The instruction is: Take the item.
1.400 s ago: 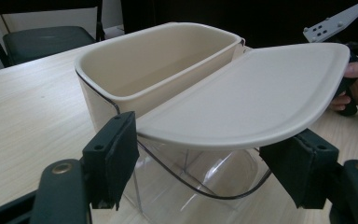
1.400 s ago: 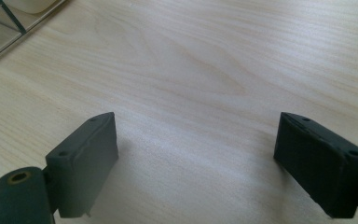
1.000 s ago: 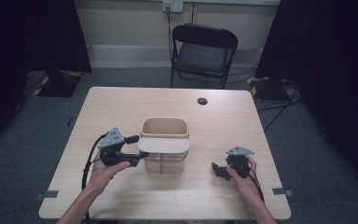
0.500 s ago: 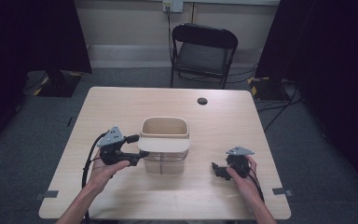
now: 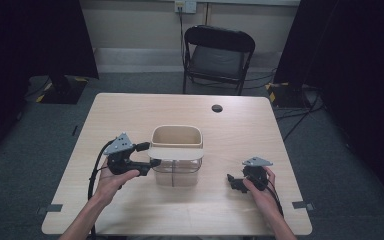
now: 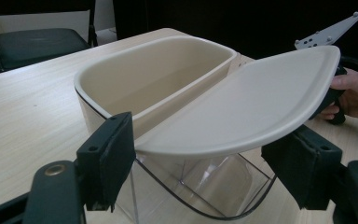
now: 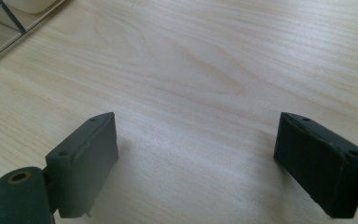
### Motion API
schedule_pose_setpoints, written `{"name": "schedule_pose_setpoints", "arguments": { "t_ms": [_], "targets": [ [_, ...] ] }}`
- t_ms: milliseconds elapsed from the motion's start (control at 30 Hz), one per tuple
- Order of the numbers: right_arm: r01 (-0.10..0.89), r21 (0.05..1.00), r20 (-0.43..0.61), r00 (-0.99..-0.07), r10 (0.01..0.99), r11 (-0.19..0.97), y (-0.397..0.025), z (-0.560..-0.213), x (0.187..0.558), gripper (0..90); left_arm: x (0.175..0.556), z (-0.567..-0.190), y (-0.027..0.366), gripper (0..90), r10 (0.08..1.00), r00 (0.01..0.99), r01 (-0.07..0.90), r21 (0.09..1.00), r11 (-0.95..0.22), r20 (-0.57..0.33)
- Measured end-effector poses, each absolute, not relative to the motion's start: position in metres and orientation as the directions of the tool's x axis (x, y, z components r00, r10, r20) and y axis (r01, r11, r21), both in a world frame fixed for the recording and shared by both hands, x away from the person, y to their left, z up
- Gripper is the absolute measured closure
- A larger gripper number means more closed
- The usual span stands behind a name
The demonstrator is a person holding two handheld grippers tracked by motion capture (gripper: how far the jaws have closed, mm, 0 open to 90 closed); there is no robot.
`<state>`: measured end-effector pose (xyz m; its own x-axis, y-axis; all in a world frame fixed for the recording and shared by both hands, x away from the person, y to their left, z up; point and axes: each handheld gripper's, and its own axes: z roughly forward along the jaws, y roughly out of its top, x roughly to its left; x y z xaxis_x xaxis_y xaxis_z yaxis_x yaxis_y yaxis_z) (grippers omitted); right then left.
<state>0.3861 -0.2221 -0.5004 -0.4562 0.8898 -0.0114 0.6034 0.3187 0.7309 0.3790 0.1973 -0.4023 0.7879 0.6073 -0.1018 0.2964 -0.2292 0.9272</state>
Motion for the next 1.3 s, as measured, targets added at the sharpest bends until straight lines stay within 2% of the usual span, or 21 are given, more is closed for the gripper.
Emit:
{"name": "schedule_pose_setpoints", "arguments": {
  "t_ms": [467, 1300],
  "targets": [
    [0.603, 0.731, -0.012, -0.456, 0.890, 0.319, -0.2221, -0.5004, 0.3861, 12.7, 0.3801, -0.4000, 0.1948, 25.8, 0.601, 0.792, 0.293, 0.932, -0.215, -0.110],
    [0.602, 0.731, -0.012, -0.458, 0.889, 0.320, -0.2222, -0.5004, 0.3864, 12.7, 0.3845, -0.3973, 0.1996, 34.7, 0.590, 0.796, 0.308, 0.930, -0.199, -0.137]
  ]
}}
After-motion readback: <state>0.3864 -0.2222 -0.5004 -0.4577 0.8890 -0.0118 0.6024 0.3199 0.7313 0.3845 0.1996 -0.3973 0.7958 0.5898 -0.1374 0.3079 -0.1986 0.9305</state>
